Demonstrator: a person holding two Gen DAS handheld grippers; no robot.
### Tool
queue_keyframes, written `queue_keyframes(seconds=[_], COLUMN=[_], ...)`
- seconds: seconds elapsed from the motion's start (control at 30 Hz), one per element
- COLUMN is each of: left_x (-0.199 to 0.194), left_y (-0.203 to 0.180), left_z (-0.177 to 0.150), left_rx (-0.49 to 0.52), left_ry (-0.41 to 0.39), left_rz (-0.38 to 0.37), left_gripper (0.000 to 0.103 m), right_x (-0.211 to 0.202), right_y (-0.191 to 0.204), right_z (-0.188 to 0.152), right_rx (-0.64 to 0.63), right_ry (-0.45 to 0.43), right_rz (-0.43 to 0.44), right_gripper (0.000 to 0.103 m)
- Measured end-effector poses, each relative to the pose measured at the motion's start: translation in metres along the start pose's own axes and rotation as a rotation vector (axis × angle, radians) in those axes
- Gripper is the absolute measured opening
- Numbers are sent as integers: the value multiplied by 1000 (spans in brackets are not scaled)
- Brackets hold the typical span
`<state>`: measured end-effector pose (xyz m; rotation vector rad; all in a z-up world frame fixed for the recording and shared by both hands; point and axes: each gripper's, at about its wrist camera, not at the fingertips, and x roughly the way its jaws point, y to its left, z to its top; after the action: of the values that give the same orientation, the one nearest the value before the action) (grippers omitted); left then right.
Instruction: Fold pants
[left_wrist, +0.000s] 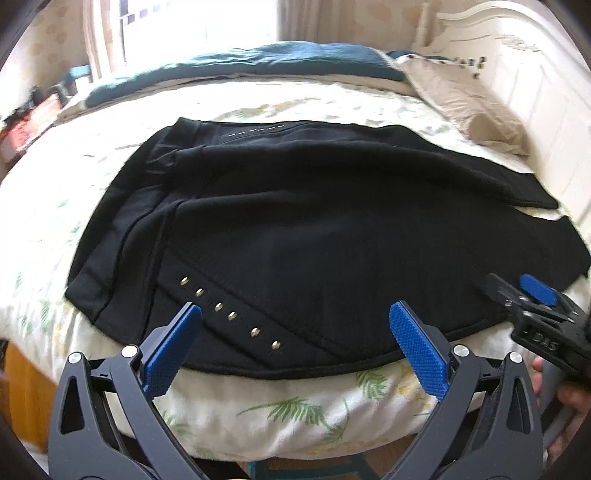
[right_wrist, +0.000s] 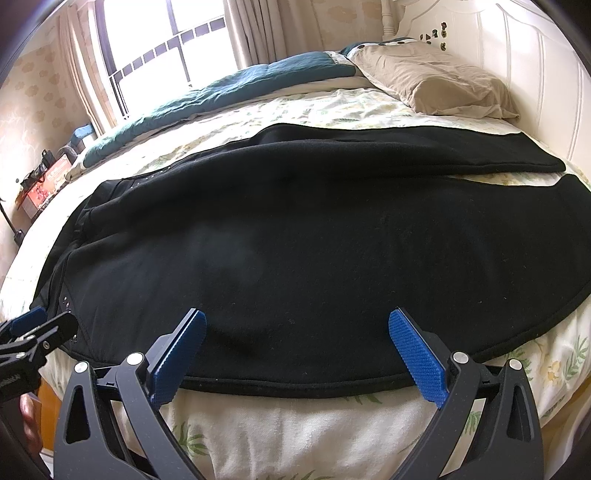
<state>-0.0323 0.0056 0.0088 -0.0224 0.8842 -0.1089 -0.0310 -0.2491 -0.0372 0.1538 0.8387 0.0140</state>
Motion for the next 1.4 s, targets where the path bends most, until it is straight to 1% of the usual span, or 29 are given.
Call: queue_keyframes(seconds=[0.07, 0.13, 0.2, 0.3, 0.33, 0.37, 0.43, 0.47, 0.53, 0.57, 0.67, 0.77, 0.83, 0.9, 0.93, 1.0, 1.1, 1.13, 1.17, 1.2, 1.23, 1.27, 1.33, 1.4], left_x=[5, 12, 19, 32, 39, 46, 69, 84, 109, 122, 159, 180, 183, 176, 175, 178, 195, 196, 196, 197, 200, 204, 211, 211], left_y=[11, 29, 54, 102, 120, 138, 174, 191, 208, 214, 216, 208, 208, 222, 228, 239, 241, 240, 238, 237, 235, 233, 228, 225], left_z=[12, 30, 55, 99, 114, 128, 155, 168, 183, 189, 202, 211, 220, 222, 224, 221, 215, 216, 218, 220, 221, 222, 224, 226], left_rx=[20, 10, -16, -68, -99, -133, -218, -257, -287, -295, -274, -216, -180, -186, -189, -188, -176, -175, -179, -193, -206, -220, -215, -189], left_ry=[25, 54, 68, 45, 43, 50, 84, 111, 163, 184, 243, 284, 275, 226, 215, 231, 303, 294, 280, 279, 291, 303, 314, 313], left_rz=[-63, -123, -159, -172, -190, -210, -254, -290, -390, -414, -451, -422, -401, -399, -403, -399, -387, -386, -396, -430, -456, -465, -454, -467], left_gripper=[101, 101, 101, 100, 97, 91, 79, 78, 78, 78, 78, 78, 78, 78, 78, 78, 75, 75, 68, 61, 52, 46, 38, 34], right_x=[2, 4, 7, 11, 12, 14, 19, 23, 33, 40, 60, 83, 93, 98, 99, 104, 117, 121, 124, 126, 128, 129, 134, 141], right_y=[2, 3, 6, 11, 12, 11, 10, 9, 9, 9, 9, 10, 11, 11, 11, 13, 18, 19, 21, 24, 26, 29, 30, 29], right_z=[4, 10, 20, 45, 56, 69, 92, 105, 123, 132, 150, 164, 171, 175, 177, 181, 185, 186, 187, 187, 187, 188, 193, 201], right_rx=[-7, -18, -31, -74, -85, -86, -81, -80, -85, -92, -109, -132, -152, -158, -158, -163, -189, -199, -209, -218, -230, -244, -279, -317], right_ry=[3, 7, 9, -13, -24, -35, -52, -66, -76, -78, -58, -21, -4, -1, -2, 3, 19, 25, 29, 30, 32, 34, 43, 64], right_rz=[8, 21, 42, 102, 136, 175, 219, 232, 225, 218, 197, 197, 185, 186, 193, 210, 204, 202, 205, 213, 230, 244, 271, 318], right_gripper=[99, 99, 99, 99, 99, 99, 99, 99, 99, 99, 99, 99, 99, 99, 99, 99, 99, 99, 99, 99, 99, 99, 99, 99])
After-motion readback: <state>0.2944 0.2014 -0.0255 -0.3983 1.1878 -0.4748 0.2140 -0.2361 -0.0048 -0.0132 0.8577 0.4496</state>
